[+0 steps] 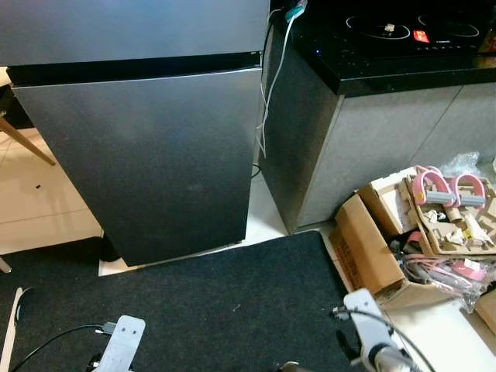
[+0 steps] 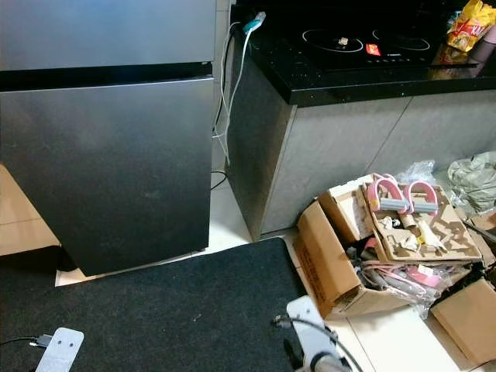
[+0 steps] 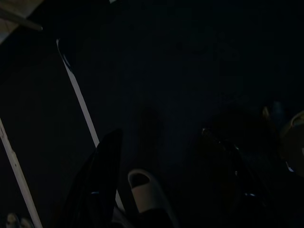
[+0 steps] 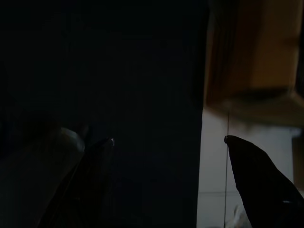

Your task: Restocking fridge

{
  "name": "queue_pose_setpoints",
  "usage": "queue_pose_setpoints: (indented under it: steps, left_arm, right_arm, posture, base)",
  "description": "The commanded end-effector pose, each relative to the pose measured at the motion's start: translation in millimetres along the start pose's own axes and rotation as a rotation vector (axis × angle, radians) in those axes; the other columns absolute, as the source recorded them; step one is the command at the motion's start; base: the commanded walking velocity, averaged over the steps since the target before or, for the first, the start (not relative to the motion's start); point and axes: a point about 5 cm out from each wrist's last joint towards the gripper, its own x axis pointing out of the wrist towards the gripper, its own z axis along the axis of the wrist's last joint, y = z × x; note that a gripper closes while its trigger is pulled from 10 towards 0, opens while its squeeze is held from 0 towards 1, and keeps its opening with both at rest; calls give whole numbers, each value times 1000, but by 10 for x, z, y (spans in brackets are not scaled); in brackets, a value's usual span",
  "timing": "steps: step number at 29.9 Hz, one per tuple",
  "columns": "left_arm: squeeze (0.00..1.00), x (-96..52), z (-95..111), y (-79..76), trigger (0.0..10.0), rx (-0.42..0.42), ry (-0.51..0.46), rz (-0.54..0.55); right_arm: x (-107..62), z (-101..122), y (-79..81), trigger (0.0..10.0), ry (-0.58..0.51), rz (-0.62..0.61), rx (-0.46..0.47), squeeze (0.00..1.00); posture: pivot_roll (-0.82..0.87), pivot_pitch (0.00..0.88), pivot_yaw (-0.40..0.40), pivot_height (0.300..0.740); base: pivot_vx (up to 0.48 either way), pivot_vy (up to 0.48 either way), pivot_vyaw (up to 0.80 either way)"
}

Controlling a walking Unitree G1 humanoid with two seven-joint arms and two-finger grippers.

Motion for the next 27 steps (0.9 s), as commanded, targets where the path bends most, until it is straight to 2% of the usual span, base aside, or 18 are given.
queue_pose_setpoints:
  steps: [1,4,5,7,11,15,17,19,21,22,24,27]
  left_arm:
    - [0,-4,16,-72,10000,4,-1,-18]
    - [0,0,35,-72,10000,6,-7,-19]
    - [0,2,43,-69,10000,38,-17,-29]
    - [0,1,36,-62,10000,69,-21,-38]
    - [0,3,30,-43,10000,82,-18,-38]
    - [0,1,38,-70,10000,80,-21,-39]
    - [0,-2,46,-110,10000,72,-20,-45]
    - [0,-9,84,-217,10000,80,-25,-76]
    - [0,-10,90,-232,10000,84,-26,-81]
    - [0,-11,139,-289,10000,121,-49,-102]
    - [0,-10,178,-325,10000,142,-65,-114]
    - [0,-1,213,-317,10000,121,-69,-105]
  right_arm:
    - [-6,-33,-19,10000,8,-16,-7,0]
    - [-15,-96,-8,10000,34,-13,-26,0]
    - [-39,-219,-7,10000,83,-10,-90,0]
    - [-62,-321,-11,10000,121,-12,-140,0]
    - [-95,-434,-27,10000,157,-21,-138,0]
    - [-110,-474,-36,10000,166,-19,-145,0]
    - [-117,-495,-37,10000,174,-9,-165,0]
    - [-103,-454,-63,10000,166,-9,-154,0]
    - [-100,-447,-67,10000,164,-10,-152,0]
    - [-84,-393,-98,10000,149,-26,-125,0]
    - [-73,-353,-117,10000,137,-34,-97,0]
    - [-63,-324,-72,10000,120,-1,-73,0]
  posture:
    - [15,32,-63,706]
    - [15,30,-60,706]
    - [19,25,-50,706]
    - [26,19,-42,706]
    - [28,6,-47,706]
    - [33,0,-71,706]
    - [28,0,-76,706]
    - [17,0,-67,706]
    - [17,0,-67,706]
    - [13,0,-64,706]
    - [13,0,-64,706]
    - [20,0,-69,706]
  base:
    - [0,0,0]
    - [0,0,0]
    - [0,0,0]
    - [0,0,0]
    - [0,0,0]
    - [0,0,0]
    - [0,0,0]
    - [0,0,0]
    - [0,0,0]
    - [0,0,0]
    - [0,0,0]
    - [0,0,0]
